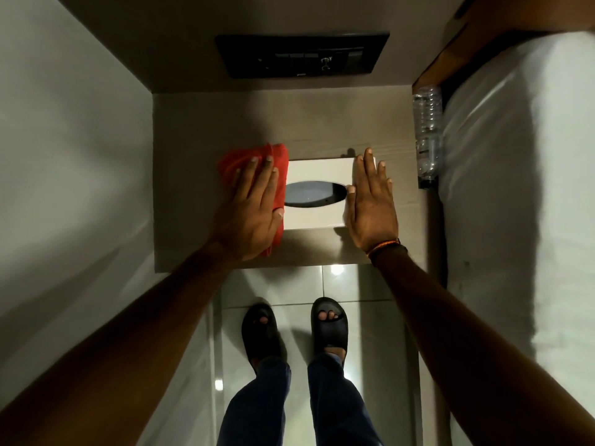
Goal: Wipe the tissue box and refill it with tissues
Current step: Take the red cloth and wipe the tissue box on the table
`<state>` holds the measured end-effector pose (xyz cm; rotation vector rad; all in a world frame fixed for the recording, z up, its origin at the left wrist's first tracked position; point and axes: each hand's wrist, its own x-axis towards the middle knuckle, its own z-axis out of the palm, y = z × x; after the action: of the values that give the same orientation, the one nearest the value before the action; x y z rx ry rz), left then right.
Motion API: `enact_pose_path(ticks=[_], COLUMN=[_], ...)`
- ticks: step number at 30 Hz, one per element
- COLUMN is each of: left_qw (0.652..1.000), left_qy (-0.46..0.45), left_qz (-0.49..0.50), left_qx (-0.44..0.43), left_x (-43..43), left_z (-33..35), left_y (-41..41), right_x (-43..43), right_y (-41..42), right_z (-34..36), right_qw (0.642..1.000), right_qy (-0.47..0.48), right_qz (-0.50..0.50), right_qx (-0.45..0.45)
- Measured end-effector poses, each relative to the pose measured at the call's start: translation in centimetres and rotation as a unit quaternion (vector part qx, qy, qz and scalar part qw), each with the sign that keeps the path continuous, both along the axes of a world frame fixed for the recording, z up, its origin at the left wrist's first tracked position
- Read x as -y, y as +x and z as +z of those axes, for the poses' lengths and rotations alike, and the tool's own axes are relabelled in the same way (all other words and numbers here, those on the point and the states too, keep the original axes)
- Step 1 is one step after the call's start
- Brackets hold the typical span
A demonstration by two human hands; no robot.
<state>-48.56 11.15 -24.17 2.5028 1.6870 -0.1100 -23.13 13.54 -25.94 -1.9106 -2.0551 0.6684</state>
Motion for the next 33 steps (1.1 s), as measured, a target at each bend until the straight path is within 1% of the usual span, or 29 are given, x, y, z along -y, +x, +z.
enact_pose_path(ticks=[4,7,10,13,16,18,20,21,24,28,33], left_qw=[0.999,0.999,0.999,0.998,0.997,0.998,1.0,1.0,1.0,0.999,0.998], left_qy=[0.03,0.007,0.006,0.0,0.05,0.033,0.003,0.005,0.02,-0.007,0.003], left_qz=[-0.009,-0.011,0.018,-0.002,-0.011,-0.016,-0.019,-0.02,-0.006,0.05,0.03], left_qx=[0.042,0.042,0.044,0.055,0.061,0.051,0.022,0.01,-0.012,0.008,0.051], left_x=[-0.4,-0.9,-1.2,-1.1,-0.6,-0.5,-0.5,-0.5,-0.2,-0.4,-1.0], left_z=[-0.2,0.0,0.2,0.4,0.3,0.4,0.7,0.9,0.9,0.3,0.6], left_y=[3.5,8.0,10.7,8.8,4.9,2.7,1.5,1.3,1.8,4.1,8.4], right_x=[0.0,0.0,-0.1,0.0,0.0,-0.1,-0.1,-0.1,0.0,0.0,0.0], right_y=[0.0,0.0,0.2,0.2,0.0,-0.1,-0.1,-0.1,-0.2,-0.2,-0.2], right_z=[-0.1,-0.3,-0.4,-0.3,-0.2,-0.1,0.0,0.0,0.0,-0.1,-0.3], right_qw=[1.0,1.0,1.0,1.0,1.0,1.0,1.0,1.0,1.0,1.0,1.0], right_qy=[0.01,0.004,-0.008,0.004,0.01,0.006,0.003,0.003,0.004,0.007,0.015], right_qz=[0.0,0.004,0.018,0.013,0.002,0.0,0.001,0.001,0.002,-0.003,0.005], right_qx=[0.001,0.005,0.003,-0.002,-0.004,-0.006,-0.003,-0.002,-0.001,-0.003,-0.001])
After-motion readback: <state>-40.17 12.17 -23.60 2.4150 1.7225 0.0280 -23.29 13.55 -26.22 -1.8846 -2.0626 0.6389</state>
